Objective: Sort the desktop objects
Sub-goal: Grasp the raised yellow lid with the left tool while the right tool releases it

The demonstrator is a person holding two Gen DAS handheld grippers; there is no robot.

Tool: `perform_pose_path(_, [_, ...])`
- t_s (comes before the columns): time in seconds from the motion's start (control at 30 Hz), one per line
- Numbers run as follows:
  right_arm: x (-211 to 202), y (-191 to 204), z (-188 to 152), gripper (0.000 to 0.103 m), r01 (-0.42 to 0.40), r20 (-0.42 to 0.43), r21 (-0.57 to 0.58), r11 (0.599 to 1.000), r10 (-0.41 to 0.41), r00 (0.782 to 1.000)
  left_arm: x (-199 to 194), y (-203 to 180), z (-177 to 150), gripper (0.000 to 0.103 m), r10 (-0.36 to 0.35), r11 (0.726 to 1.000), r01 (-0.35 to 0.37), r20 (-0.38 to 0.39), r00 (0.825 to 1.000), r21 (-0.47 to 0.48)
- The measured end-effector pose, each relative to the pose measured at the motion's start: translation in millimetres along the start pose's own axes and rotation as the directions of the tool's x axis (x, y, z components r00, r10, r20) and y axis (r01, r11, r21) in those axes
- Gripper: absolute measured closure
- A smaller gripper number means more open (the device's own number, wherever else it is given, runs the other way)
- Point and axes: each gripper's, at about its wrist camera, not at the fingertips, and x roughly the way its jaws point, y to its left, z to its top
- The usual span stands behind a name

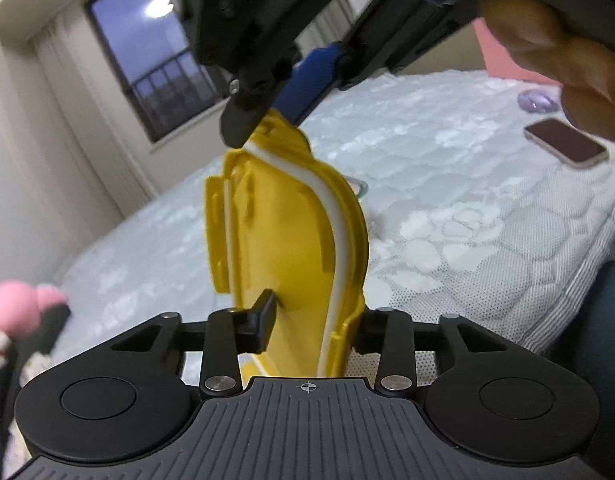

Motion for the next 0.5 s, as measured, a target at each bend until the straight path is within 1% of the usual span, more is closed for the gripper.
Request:
perform_pose_path(0.07, [4.4, 9.9, 1.6, 0.075, 0.021, 0.0, -0.03, 0.999, -0.021, 1.0, -2.3, 8.4, -2.9, 0.074, -0.002, 0.999, 0.002, 0.0, 1.0, -0.033])
perform_pose_path(0.1, [6.5, 14.5, 2.0, 0.073, 0.032, -0.001, -0.042, 0.999, -0.032, 0.999, -5.0, 13.7, -4.8, 0.079, -0.006, 0.998, 0.006, -0.001, 1.0, -0.06])
perform_pose_path(0.13, [6.6, 19.3, 2.6, 0.068, 0.041, 0.001, -0.055, 0.998, -0.041, 0.999, -6.3, 21.8, -6.4, 0.084, -0.015, 0.995, 0.014, -0.002, 1.0, -0.102])
perform_pose_path(0.2, [5.8, 26.6, 4.6, 0.06, 0.048, 0.015, -0.066, 0.997, -0.047, 0.999, -8.0, 41.8, -9.2, 0.082, -0.043, 0.979, 0.042, -0.005, 0.999, -0.198])
perform_pose_path(0.23, [4.8, 29.4, 5.8, 0.054, 0.046, 0.026, -0.066, 0.997, -0.044, 0.999, -8.3, 54.4, -11.2, 0.08, -0.069, 0.965, 0.065, -0.009, 0.998, -0.253])
perform_pose_path(0.27, [3.9, 32.1, 7.2, 0.052, 0.043, 0.038, -0.066, 0.997, -0.041, 0.998, -8.0, 65.6, -13.1, 0.08, -0.087, 0.95, 0.079, -0.011, 0.996, -0.302])
perform_pose_path(0.3, [3.7, 34.1, 9.4, 0.052, 0.043, 0.045, -0.06, 0.997, -0.04, 0.998, -7.6, 76.4, -14.9, 0.08, -0.102, 0.933, 0.092, -0.011, 0.995, -0.348])
perform_pose_path(0.37, [3.8, 38.8, 14.2, 0.052, 0.043, 0.057, -0.053, 0.998, -0.04, 0.998, -6.9, 101.4, -23.2, 0.08, -0.118, 0.886, 0.101, -0.009, 0.993, -0.453])
perform_pose_path(0.43, [5.7, 40.5, 17.0, 0.05, 0.049, 0.07, -0.033, 0.998, -0.046, 0.996, -6.2, 126.6, -32.0, 0.08, -0.133, 0.825, 0.107, -0.005, 0.991, -0.554])
perform_pose_path(0.5, [9.5, 38.4, 17.6, 0.049, 0.054, 0.075, -0.001, 0.999, -0.054, 0.996, -5.6, 151.9, -40.7, 0.079, -0.146, 0.754, 0.112, 0.0, 0.989, -0.647])
